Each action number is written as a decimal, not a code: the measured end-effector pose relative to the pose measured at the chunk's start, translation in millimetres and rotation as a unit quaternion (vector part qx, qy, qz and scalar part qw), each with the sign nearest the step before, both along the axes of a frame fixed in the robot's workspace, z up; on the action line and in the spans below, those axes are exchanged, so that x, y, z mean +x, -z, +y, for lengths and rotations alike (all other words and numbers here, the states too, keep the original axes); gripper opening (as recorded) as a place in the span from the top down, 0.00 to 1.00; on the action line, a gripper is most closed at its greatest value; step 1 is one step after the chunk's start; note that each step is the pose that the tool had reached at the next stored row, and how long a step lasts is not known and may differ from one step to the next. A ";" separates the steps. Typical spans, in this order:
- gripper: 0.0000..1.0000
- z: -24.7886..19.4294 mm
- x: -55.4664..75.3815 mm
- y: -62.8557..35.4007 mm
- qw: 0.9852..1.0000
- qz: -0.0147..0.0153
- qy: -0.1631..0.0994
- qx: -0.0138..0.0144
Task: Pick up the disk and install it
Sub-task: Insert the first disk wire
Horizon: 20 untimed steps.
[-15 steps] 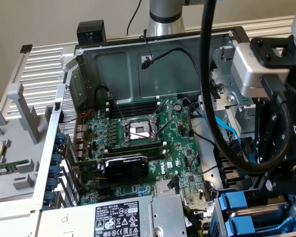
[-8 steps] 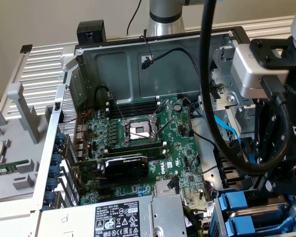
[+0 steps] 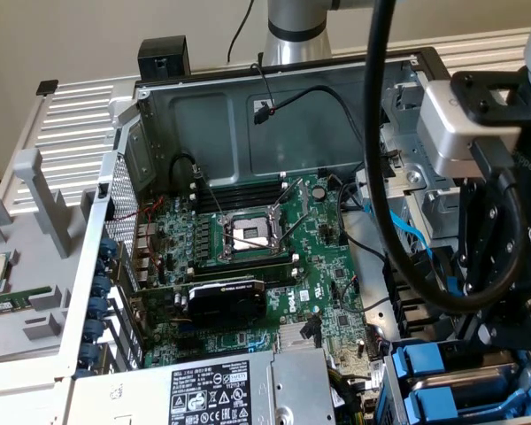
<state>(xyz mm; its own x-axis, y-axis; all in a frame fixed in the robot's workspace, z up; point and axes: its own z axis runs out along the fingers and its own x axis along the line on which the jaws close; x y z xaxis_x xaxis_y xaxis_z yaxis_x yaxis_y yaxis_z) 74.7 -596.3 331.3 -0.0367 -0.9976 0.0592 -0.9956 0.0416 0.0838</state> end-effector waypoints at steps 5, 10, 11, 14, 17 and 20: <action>0.83 0.0 -0.1 1.5 1.000 0.000 0.000 0.000; 0.83 0.0 -0.1 2.9 1.000 0.000 0.000 0.000; 0.83 0.0 -0.1 2.9 1.000 0.000 0.000 0.000; 0.83 0.0 -0.1 3.0 1.000 0.000 0.000 0.000; 0.83 0.0 -0.1 3.1 1.000 0.000 0.000 0.000; 0.83 0.0 -0.1 3.1 1.000 0.000 0.000 0.000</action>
<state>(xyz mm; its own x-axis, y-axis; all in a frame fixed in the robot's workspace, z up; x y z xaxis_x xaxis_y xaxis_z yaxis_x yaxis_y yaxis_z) 74.6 -596.2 328.2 -0.0366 -0.9975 0.0596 -0.9956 0.0416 0.0838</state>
